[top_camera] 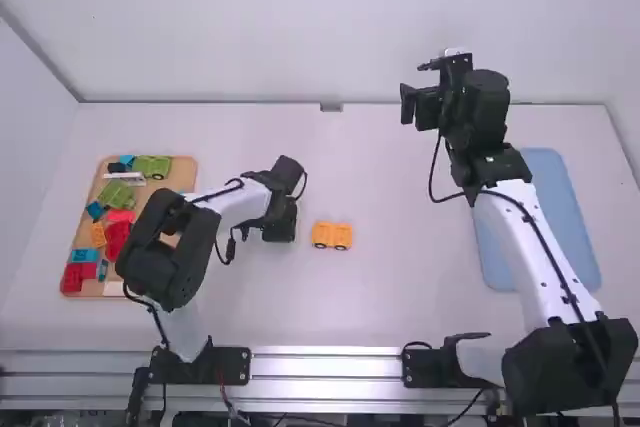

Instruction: Assemble lego blocks to make yellow taxi

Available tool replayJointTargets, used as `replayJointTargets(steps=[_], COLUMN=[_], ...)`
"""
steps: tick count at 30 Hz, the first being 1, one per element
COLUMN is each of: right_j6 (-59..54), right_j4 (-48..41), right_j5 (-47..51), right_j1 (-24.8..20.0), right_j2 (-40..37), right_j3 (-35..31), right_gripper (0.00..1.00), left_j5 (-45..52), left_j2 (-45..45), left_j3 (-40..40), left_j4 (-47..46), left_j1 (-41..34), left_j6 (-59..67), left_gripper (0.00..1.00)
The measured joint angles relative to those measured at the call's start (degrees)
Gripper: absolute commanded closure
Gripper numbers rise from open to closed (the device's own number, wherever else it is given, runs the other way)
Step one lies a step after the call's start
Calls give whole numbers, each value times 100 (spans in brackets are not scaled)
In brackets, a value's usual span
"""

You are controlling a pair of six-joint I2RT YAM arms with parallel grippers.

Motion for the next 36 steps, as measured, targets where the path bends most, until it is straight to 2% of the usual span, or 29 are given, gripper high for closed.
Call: replayJointTargets(steps=[2,4,9,11,14,16,17,18,26,30,34,36], right_j6=[-22,-15,-166,-396,-796,-955,-1029,-1051,-1211,-1222,-1246,-1248], right_j4=[-4,-35,-407,-555,-673,-693,-688,-688,-651,-678,-754,-861], right_j5=[-13,-15,-146,-352,-715,-876,-955,-970,-1137,-1141,-1145,-1147], right_j1=[-2,0,-2,0,0,0,0,0,0,0,0,0], right_j2=[0,0,0,0,0,0,0,0,0,0,-2,0], right_j3=[0,0,0,0,0,0,0,0,0,0,0,0], right_gripper=[2,2,2,2,2,2,2,2,2,2,2,2], left_j5=[101,146,166,166,166,170,170,168,168,168,170,168], left_j2=[-9,-11,-11,-11,-11,-11,-11,-11,-11,-15,-90,-232], left_j3=[9,20,210,313,472,522,531,533,533,649,1211,1832], left_j4=[79,105,-155,-289,-560,-614,-629,-636,-752,-1228,-1996,-2465], left_j1=[0,0,0,2,0,0,0,0,0,42,205,369], left_j6=[190,280,540,619,719,750,769,754,680,811,1311,1985], left_gripper=[92,91,82,75,37,21,3,1,1,1,1,1])
